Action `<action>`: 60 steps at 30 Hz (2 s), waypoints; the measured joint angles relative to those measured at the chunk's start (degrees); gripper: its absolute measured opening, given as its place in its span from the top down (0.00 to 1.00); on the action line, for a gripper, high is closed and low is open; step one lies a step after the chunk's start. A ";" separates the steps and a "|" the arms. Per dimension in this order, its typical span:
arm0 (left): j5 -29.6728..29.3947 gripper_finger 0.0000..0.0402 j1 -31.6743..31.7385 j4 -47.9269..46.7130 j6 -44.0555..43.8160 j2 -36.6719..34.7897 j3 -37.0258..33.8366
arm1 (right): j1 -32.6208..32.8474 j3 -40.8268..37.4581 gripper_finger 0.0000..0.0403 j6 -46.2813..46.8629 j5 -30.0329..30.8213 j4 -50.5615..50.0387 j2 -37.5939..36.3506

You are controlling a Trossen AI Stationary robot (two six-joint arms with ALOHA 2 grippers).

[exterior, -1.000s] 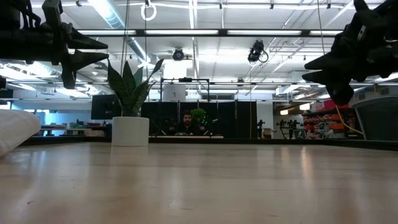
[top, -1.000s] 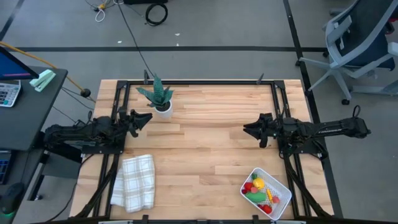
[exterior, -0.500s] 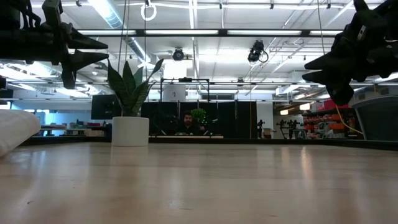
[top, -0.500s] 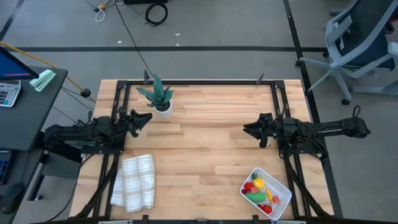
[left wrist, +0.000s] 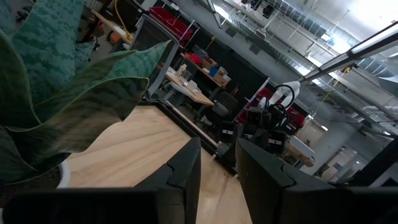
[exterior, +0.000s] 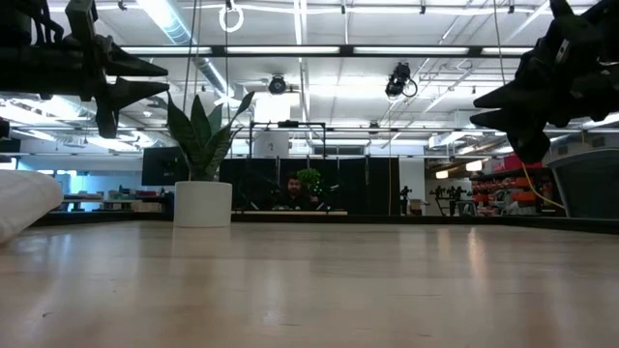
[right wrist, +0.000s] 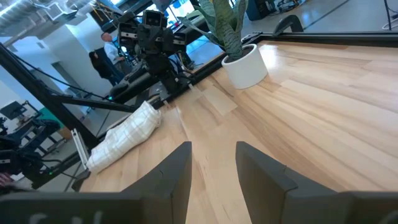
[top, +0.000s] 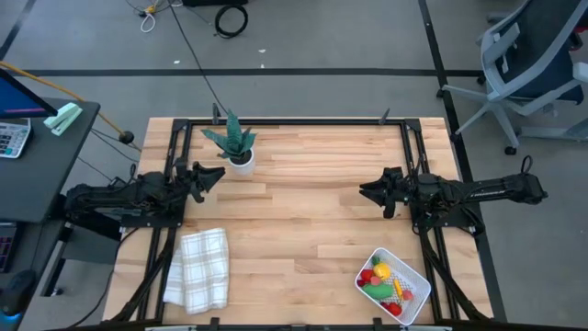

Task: Pick and placing Produce into tupperware
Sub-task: Return to Home Position

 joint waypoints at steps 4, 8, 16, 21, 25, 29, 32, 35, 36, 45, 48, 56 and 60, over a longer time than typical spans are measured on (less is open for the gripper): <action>0.00 0.73 0.00 0.00 0.00 0.00 0.00 | -0.02 0.00 0.67 0.00 -0.02 0.00 0.00; 0.00 0.73 0.00 0.00 0.00 0.00 0.00 | -0.02 0.00 0.67 0.00 -0.01 0.00 0.00; -0.01 0.73 -0.02 0.00 0.00 0.00 0.00 | -0.02 0.00 0.67 0.00 -0.01 0.00 0.00; -0.01 0.73 -0.01 0.00 0.00 0.00 0.00 | -0.02 0.00 0.67 0.00 0.00 0.00 0.00; -0.02 0.73 -0.02 0.00 0.00 0.00 0.00 | -0.02 -0.01 0.67 0.00 0.00 0.00 0.00; 0.00 0.73 0.00 0.00 0.00 0.00 0.00 | -0.02 -0.02 0.67 0.00 0.00 0.00 0.00; -0.01 0.73 -0.01 0.00 0.00 0.00 0.00 | -0.02 -0.02 0.67 0.00 0.00 0.00 0.00; -0.02 0.73 -0.02 0.00 0.00 0.00 0.00 | -0.02 0.06 0.67 0.00 -0.01 -0.14 -0.02; -0.02 0.73 0.00 0.00 0.00 0.00 0.00 | 0.00 0.25 0.67 0.00 -0.02 -0.93 -0.02; 0.00 0.73 0.00 0.00 0.00 0.02 0.00 | -0.02 1.22 0.67 -0.02 -0.02 -1.12 -0.02; 0.00 0.73 -0.02 0.00 0.00 0.00 0.00 | -0.01 1.22 0.67 -0.02 -0.02 -1.15 -0.02; -0.01 0.73 -0.01 0.00 0.00 0.00 0.00 | 0.00 1.33 0.67 -0.01 -0.02 -1.14 -0.02; -0.02 0.73 -0.01 0.00 0.00 0.00 0.00 | 0.00 1.38 0.67 0.00 -0.02 -1.14 -0.02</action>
